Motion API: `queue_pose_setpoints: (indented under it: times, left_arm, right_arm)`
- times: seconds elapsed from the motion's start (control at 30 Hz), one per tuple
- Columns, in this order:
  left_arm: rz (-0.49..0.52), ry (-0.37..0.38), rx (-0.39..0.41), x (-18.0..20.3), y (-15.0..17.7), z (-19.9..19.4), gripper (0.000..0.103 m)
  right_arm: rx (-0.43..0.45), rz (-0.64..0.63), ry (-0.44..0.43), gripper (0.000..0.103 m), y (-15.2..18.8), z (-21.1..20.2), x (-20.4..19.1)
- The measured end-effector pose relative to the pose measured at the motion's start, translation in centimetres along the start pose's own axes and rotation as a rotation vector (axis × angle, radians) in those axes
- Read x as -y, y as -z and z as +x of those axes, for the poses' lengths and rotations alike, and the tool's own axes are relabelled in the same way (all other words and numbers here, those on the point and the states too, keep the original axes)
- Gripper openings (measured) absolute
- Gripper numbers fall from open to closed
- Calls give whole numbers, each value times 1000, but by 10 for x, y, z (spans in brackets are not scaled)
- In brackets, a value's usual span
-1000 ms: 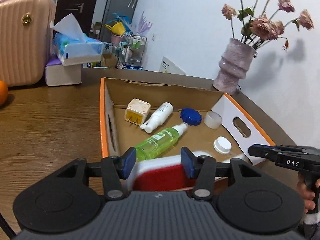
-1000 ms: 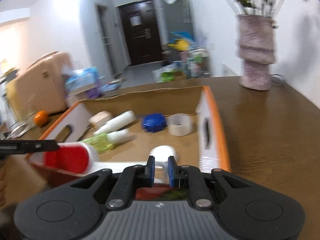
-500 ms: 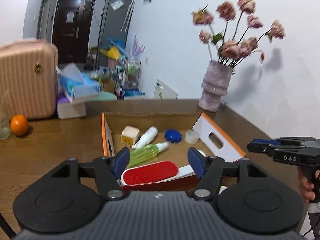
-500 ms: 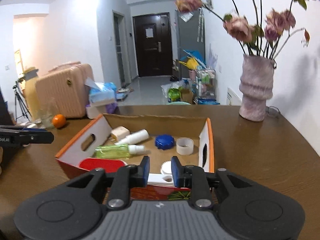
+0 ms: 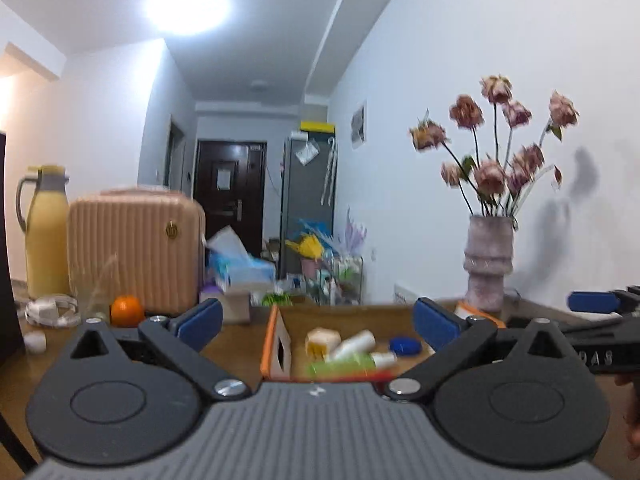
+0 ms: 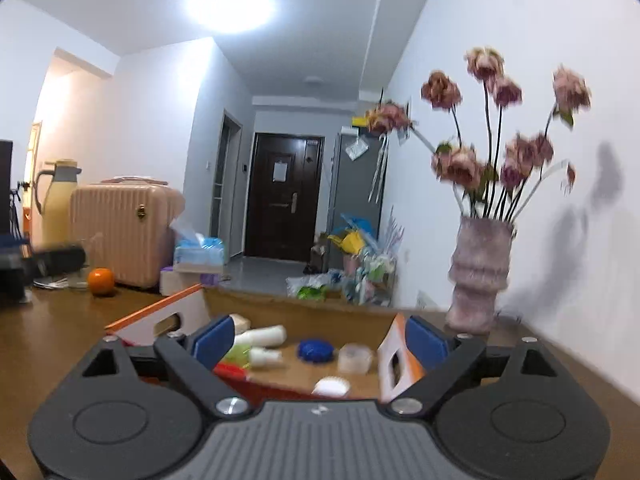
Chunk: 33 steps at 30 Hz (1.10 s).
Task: Organize rigid objects
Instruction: 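Withdraw both tools from the box back over the table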
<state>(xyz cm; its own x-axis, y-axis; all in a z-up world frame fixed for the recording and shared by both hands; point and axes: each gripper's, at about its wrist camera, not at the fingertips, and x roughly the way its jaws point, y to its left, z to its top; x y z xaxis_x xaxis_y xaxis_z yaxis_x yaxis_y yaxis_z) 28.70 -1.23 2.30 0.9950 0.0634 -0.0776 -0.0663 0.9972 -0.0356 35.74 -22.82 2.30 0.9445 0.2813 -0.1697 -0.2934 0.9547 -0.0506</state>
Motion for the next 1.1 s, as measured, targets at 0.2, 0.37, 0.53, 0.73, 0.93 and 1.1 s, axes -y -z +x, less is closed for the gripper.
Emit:
queue_pose_setpoints:
  times: [0.2,0.37,0.53,0.73,0.93,1.1]
  left_arm:
    - [-11,1,-5,-2,0,-22,103]
    - [-4,6,11,-5,-6,-50,103]
    - [15,1,-45,-3,-5,-81,103]
    - [34,-41,-148,4,5,-128,103]
    - [5,10,-100,9,9,-178,103]
    - [8,38,-151,10,21,-193,103]
  right_arm:
    - [-3,-6,3,93,0,-19,-12]
    - [18,31,13,95,-2,-41,-12]
    - [36,49,31,100,3,-77,-15]
    - [24,9,59,103,17,-130,-21]
    - [-29,48,45,103,26,-173,-21]
    - [-72,39,44,103,37,-203,-26]
